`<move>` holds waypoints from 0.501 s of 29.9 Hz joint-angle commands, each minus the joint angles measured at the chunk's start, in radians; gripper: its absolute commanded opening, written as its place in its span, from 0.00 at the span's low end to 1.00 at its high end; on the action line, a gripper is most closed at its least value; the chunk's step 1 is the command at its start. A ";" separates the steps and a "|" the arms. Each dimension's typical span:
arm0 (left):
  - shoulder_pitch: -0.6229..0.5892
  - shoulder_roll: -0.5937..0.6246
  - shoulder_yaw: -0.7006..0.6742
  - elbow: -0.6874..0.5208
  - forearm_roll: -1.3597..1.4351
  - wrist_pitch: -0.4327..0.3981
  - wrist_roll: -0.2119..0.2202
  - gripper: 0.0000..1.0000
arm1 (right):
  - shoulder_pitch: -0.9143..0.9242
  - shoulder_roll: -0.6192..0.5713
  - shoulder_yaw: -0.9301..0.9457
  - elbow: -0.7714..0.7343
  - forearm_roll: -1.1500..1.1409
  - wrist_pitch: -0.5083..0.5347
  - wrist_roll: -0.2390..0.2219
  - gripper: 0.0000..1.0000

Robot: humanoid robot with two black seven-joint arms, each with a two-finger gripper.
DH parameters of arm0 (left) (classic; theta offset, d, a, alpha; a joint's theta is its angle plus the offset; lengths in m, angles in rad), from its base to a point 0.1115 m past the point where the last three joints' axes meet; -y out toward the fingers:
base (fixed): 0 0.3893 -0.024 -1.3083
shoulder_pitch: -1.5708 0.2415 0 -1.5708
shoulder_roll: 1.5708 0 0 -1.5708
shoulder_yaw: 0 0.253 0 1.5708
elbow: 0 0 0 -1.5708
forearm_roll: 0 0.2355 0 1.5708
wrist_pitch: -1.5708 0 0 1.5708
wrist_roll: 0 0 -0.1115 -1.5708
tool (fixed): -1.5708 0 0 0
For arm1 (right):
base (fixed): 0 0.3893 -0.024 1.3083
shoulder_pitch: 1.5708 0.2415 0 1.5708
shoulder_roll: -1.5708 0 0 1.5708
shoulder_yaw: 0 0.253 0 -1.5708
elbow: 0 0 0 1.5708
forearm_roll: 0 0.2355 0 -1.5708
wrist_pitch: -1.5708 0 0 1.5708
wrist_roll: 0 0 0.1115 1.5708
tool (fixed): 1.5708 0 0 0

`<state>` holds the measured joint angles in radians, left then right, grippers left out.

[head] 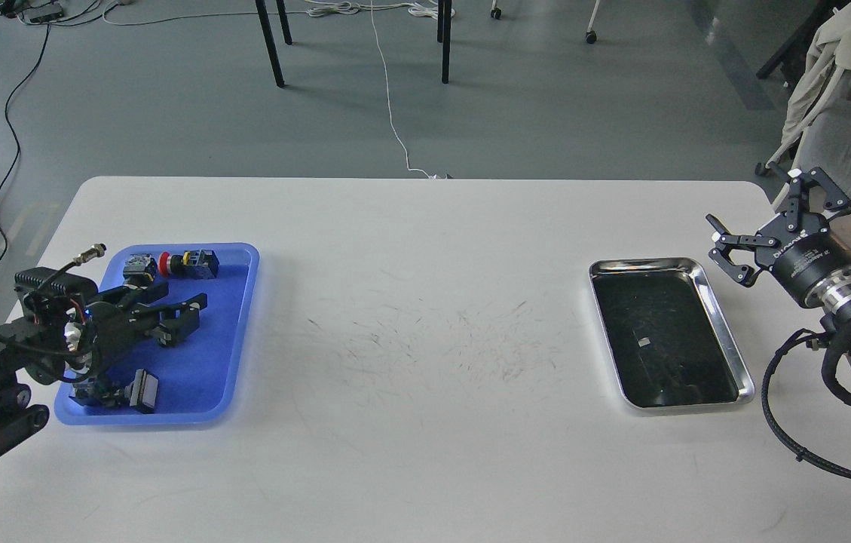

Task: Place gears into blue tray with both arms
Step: 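Release the ring in the blue tray and raise both arms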

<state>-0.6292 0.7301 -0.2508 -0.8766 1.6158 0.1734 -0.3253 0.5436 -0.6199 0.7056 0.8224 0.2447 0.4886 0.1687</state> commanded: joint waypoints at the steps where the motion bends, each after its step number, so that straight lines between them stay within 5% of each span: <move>1: -0.098 0.002 -0.028 -0.002 -0.188 -0.002 -0.009 0.97 | 0.038 -0.004 -0.001 0.027 -0.001 0.000 -0.002 0.97; 10: -0.236 -0.208 -0.229 0.129 -1.265 -0.041 0.011 0.97 | 0.147 0.006 -0.009 0.041 -0.004 -0.045 -0.002 0.97; 15: -0.302 -0.276 -0.252 0.228 -1.550 -0.222 0.136 0.98 | 0.141 0.075 -0.026 0.038 -0.019 -0.088 -0.001 0.97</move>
<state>-0.9078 0.4795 -0.4840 -0.6989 0.2309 0.0569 -0.2542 0.6898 -0.5655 0.6828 0.8605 0.2290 0.4198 0.1663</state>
